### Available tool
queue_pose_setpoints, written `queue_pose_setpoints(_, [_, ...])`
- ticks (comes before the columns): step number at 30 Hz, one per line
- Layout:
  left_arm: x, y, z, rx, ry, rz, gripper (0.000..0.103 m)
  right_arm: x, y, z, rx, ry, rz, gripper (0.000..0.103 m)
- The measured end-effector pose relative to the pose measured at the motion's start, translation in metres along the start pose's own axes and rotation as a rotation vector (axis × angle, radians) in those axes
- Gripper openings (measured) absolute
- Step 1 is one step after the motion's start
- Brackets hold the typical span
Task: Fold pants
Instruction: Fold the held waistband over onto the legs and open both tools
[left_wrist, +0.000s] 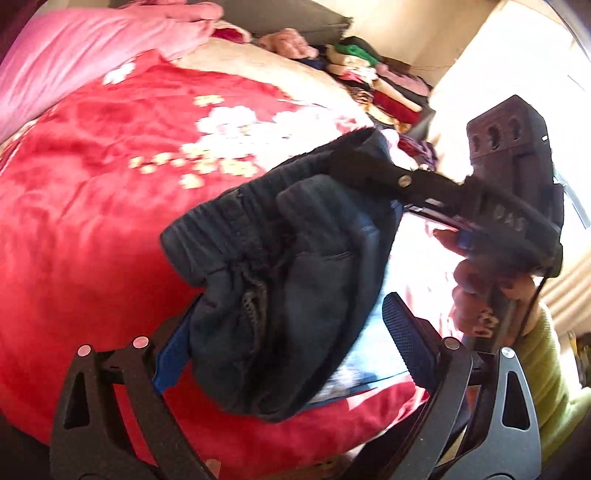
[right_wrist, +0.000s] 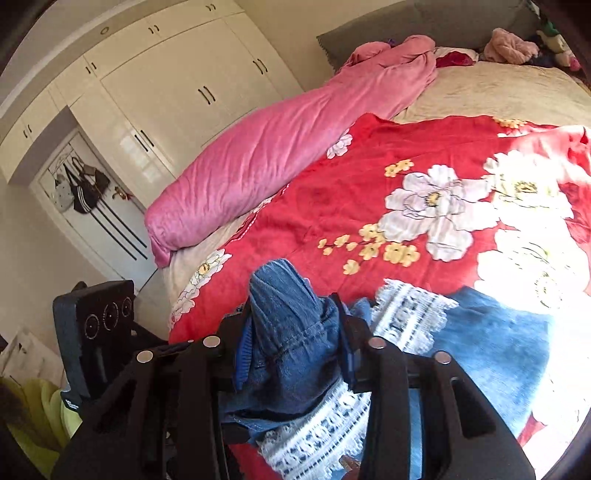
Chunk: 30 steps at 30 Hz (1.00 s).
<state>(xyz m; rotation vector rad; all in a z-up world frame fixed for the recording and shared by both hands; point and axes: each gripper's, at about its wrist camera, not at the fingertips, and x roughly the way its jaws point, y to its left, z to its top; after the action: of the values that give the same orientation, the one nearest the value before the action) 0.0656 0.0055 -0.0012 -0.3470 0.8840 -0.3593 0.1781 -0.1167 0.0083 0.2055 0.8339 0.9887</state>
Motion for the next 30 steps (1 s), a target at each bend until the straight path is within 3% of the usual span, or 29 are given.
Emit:
queue_pose_setpoints(2, [0.003, -0.015, -0.001, 0.037, 0.002, -0.025, 0.087, -0.018, -0.014, -0.009, 0.044, -0.038, -0.046, 0.059])
queue_pose_setpoints(4, [0.009, -0.032, -0.007, 0.086, 0.016, -0.053, 0.087, -0.034, -0.030, -0.021, 0.106, -0.054, -0.131, 0.069])
queue_pose_setpoints(6, [0.018, -0.048, -0.014, 0.131, 0.048, -0.080, 0.087, -0.045, -0.045, -0.036, 0.167, -0.048, -0.163, 0.069])
queue_pose_setpoints(8, [0.029, -0.060, -0.022, 0.171, 0.083, -0.080, 0.087, -0.052, -0.056, -0.050, 0.215, -0.030, -0.191, 0.079])
queue_pose_setpoints(10, [0.039, -0.070, -0.029, 0.197, 0.112, -0.072, 0.087, -0.053, -0.060, -0.061, 0.241, -0.013, -0.208, 0.081])
queue_pose_setpoints(16, [0.050, -0.079, -0.045, 0.233, 0.155, -0.046, 0.087, -0.036, -0.066, -0.068, 0.283, 0.026, -0.173, 0.089])
queue_pose_setpoints(18, [0.049, -0.078, -0.045, 0.225, 0.153, -0.049, 0.087, -0.019, -0.069, -0.069, 0.316, 0.078, -0.158, 0.089])
queue_pose_setpoints(19, [0.048, -0.077, -0.044, 0.221, 0.151, -0.051, 0.087, -0.011, -0.067, -0.069, 0.324, 0.096, -0.133, 0.073])
queue_pose_setpoints(20, [0.047, -0.076, -0.045, 0.218, 0.149, -0.053, 0.087, -0.005, -0.064, -0.068, 0.325, 0.105, -0.092, 0.046])
queue_pose_setpoints(25, [0.041, -0.075, -0.044, 0.217, 0.131, -0.054, 0.087, -0.022, -0.035, -0.053, 0.252, -0.001, 0.036, 0.041])
queue_pose_setpoints(27, [0.042, -0.075, -0.043, 0.220, 0.131, -0.053, 0.087, -0.027, -0.041, -0.051, 0.234, 0.001, -0.032, 0.040])
queue_pose_setpoints(30, [0.048, -0.077, -0.046, 0.225, 0.147, -0.055, 0.087, -0.024, -0.070, -0.060, 0.309, 0.045, -0.116, 0.043])
